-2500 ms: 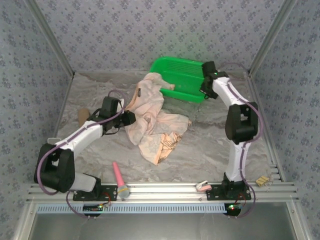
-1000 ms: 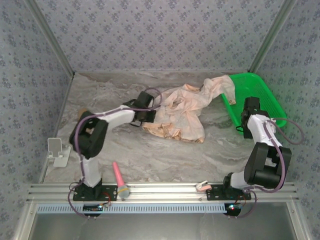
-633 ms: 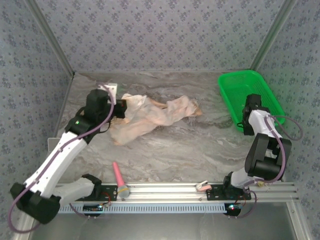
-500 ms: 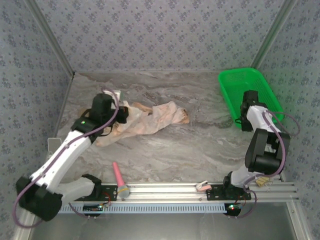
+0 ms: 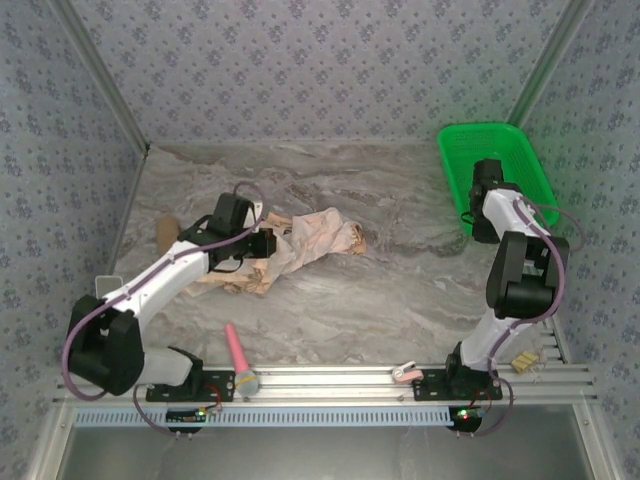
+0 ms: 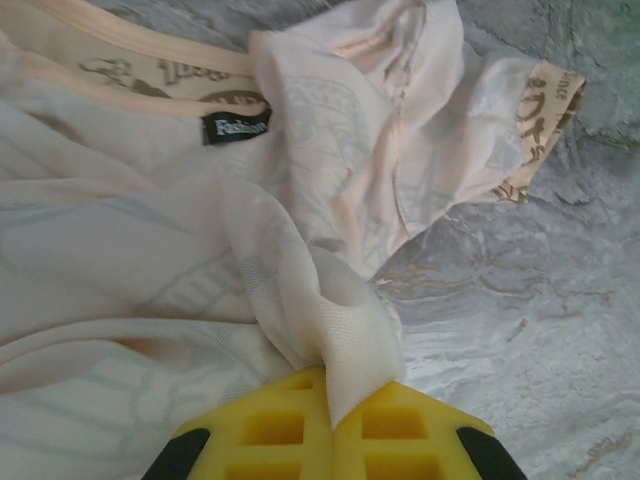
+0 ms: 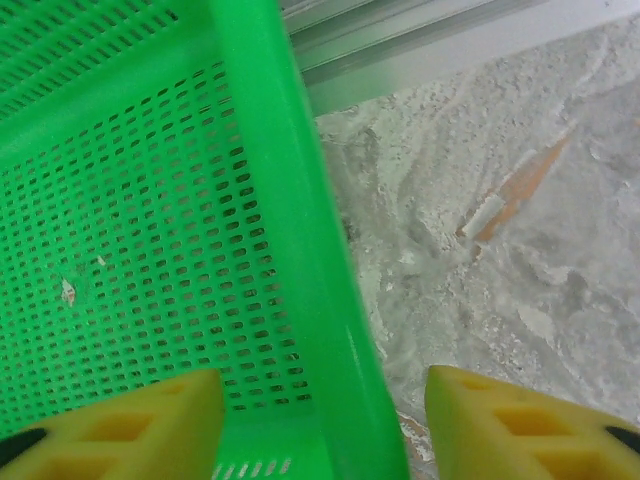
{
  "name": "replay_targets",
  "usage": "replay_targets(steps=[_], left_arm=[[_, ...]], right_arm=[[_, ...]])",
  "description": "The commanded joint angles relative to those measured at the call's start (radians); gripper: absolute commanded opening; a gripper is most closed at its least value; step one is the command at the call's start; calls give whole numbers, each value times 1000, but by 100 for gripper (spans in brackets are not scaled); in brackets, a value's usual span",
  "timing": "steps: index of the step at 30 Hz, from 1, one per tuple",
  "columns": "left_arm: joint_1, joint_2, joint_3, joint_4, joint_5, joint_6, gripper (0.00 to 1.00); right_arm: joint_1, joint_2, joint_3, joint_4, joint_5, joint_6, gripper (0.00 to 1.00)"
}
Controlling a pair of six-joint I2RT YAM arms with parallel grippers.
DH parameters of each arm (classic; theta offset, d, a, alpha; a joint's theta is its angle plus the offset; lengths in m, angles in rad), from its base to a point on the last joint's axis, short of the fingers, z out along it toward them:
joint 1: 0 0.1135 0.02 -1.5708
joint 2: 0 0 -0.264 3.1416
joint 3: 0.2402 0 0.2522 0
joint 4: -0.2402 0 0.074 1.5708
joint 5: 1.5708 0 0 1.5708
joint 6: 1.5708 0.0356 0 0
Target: Fold the inside-out t-shirt
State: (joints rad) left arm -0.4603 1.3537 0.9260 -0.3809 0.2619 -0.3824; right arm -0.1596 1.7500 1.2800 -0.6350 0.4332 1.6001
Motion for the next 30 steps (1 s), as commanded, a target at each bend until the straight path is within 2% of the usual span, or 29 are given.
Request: replay_targets(steps=[1, 3, 5, 7, 9, 10, 11, 13, 15, 17, 19, 21, 23, 26, 30], left_arm=[[-46, 29, 61, 26, 147, 53, 0], [-112, 75, 109, -16, 186, 125, 0], [-181, 134, 155, -53, 195, 173, 0], [-230, 197, 204, -95, 175, 195, 16], [-243, 237, 233, -115, 236, 194, 44], [-243, 238, 233, -113, 259, 192, 50], [-243, 229, 236, -117, 276, 197, 55], [-229, 186, 250, -155, 263, 203, 64], [-168, 113, 245, -185, 242, 176, 99], [-70, 40, 221, -198, 194, 118, 100], [41, 7, 204, -229, 104, 54, 100], [136, 20, 191, -260, 35, 19, 100], [177, 66, 204, -277, -23, 37, 100], [186, 170, 248, -273, -111, 72, 100], [192, 330, 316, -259, -181, 69, 100]], right_arm=[[26, -111, -51, 88, -20, -49, 61], [42, -202, -120, 154, -14, -116, 69], [46, -257, -106, 102, -20, -195, 70], [40, -295, -57, -25, 9, -280, 71], [55, -344, -51, -119, 101, -311, 72], [66, -371, -70, -110, 119, -340, 72], [78, -403, -113, -59, 118, -396, 71], [94, -453, -194, 138, 34, -589, 72], [127, -454, -221, 272, -100, -753, 72], [174, -400, -190, 322, -252, -897, 72], [241, -311, -111, 293, -383, -1025, 73], [318, -217, -37, 292, -523, -1120, 72], [393, -116, 18, 292, -635, -1206, 71], [492, 39, 152, 217, -672, -1301, 70], [591, 226, 338, 116, -640, -1410, 72]])
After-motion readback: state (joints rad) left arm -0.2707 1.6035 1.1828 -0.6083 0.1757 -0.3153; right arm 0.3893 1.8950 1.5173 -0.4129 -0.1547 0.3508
